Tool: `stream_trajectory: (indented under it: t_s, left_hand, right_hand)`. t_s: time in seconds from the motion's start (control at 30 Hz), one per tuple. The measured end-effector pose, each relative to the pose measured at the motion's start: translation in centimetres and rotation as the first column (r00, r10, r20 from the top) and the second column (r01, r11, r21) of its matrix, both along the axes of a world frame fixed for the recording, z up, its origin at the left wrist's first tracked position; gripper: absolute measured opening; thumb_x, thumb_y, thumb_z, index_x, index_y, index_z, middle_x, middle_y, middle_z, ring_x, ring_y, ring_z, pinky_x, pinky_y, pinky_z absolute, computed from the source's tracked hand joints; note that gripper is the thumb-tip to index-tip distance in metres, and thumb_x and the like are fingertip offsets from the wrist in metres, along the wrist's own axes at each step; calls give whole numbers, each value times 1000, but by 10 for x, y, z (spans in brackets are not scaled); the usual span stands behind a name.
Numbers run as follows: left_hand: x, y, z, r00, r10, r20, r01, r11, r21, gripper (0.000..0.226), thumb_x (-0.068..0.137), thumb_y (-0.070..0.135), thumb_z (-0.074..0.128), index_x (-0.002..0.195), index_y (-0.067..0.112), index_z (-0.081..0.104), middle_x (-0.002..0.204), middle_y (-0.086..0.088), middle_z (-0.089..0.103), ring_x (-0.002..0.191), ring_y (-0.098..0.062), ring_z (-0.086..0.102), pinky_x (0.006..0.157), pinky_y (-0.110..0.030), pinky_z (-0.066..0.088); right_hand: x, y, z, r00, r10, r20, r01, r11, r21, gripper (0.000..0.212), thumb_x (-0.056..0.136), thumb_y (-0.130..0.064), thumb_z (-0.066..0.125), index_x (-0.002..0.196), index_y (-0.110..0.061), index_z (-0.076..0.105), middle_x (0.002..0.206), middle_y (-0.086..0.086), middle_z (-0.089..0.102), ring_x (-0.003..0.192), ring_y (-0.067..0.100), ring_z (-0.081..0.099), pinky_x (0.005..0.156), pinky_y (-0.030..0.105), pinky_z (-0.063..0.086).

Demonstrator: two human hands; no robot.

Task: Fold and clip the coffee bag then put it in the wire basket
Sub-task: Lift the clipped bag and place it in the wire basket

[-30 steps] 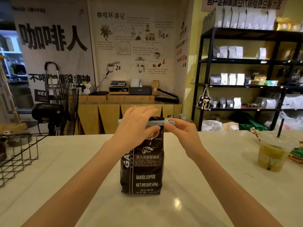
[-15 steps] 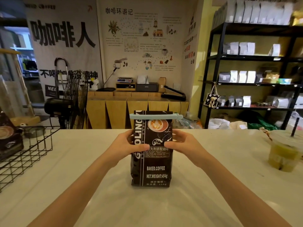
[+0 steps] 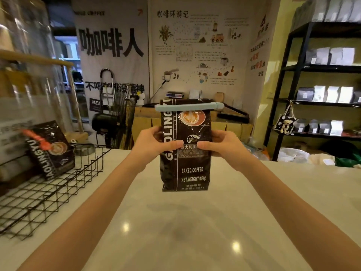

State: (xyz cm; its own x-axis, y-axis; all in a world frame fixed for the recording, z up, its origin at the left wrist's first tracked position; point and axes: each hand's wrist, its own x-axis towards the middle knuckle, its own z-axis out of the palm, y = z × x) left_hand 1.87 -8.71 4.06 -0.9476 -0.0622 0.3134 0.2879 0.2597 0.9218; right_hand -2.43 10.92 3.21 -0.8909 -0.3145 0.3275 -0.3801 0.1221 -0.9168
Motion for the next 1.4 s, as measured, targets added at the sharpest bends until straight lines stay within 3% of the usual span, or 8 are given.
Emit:
stream_trajectory:
  t_s: [0.33, 0.53, 0.67, 0.83, 1.0, 1.1, 1.3, 1.4]
  left_hand:
    - [34, -128, 45, 900, 409, -154, -407, 912, 44, 48, 64, 22, 78, 107, 16, 58, 96, 5, 66, 87, -7, 64, 74, -25, 52]
    - [57, -201, 37, 691, 695, -199, -708, 707, 10, 59, 61, 30, 80, 113, 17, 57, 102, 5, 66, 91, -11, 63, 79, -32, 53]
    - [74, -239, 24, 543, 812, -211, -828, 560, 23, 59, 60, 32, 80, 112, 16, 58, 111, -4, 68, 95, -16, 63, 86, -41, 53]
    - [84, -274, 3, 433, 871, -234, -899, 435, -45, 57, 61, 34, 79, 111, 17, 58, 109, -3, 69, 96, -14, 64, 87, -40, 53]
    - [88, -304, -27, 355, 913, -200, -935, 344, -89, 59, 63, 32, 79, 114, 14, 56, 110, -4, 68, 96, -14, 63, 82, -30, 51]
    - [89, -316, -44, 343, 925, -161, -938, 329, -109, 61, 65, 29, 78, 117, 11, 53, 112, -7, 67, 99, -18, 63, 82, -31, 50]
    - [89, -331, -67, 324, 942, -84, -937, 307, -168, 65, 67, 32, 76, 121, 11, 48, 117, -9, 65, 104, -22, 62, 87, -37, 52]
    - [88, -330, -70, 316, 946, -79, -936, 297, -186, 65, 71, 30, 73, 126, 10, 44, 121, -9, 59, 108, -23, 58, 82, -26, 44]
  right_hand:
    - [-24, -164, 43, 956, 292, -32, -294, 945, -147, 27, 74, -19, 72, 100, -19, 63, 94, -7, 71, 84, 4, 69, 70, 18, 54]
    - [-19, -270, 45, 889, 457, -30, -458, 889, -25, 18, 85, -25, 61, 103, -27, 57, 85, -15, 63, 63, -8, 63, 47, 3, 45]
    - [-7, -331, 41, 847, 532, 15, -532, 845, 65, 34, 88, -30, 56, 119, -18, 52, 93, -8, 60, 76, 1, 56, 56, 14, 48]
    - [-2, -387, 21, 783, 599, 164, -611, 791, 28, 8, 85, -29, 61, 82, -21, 59, 82, -4, 66, 73, 7, 62, 56, 17, 48]
    - [2, -426, -6, 747, 635, 198, -648, 761, 4, 45, 83, -26, 64, 121, -3, 53, 92, -3, 67, 85, 11, 63, 76, 24, 52]
    - [2, -440, -24, 721, 652, 235, -673, 739, 16, 26, 85, -24, 62, 103, -6, 62, 84, -4, 64, 78, 10, 63, 67, 18, 53]
    - [-3, -463, -50, 707, 661, 251, -690, 722, 40, 39, 82, -25, 65, 112, -1, 60, 105, 13, 69, 85, 13, 67, 63, 16, 53]
    - [-7, -464, -50, 679, 684, 265, -718, 695, 44, 38, 82, -24, 65, 112, -2, 60, 100, 8, 69, 84, 12, 66, 60, 15, 52]
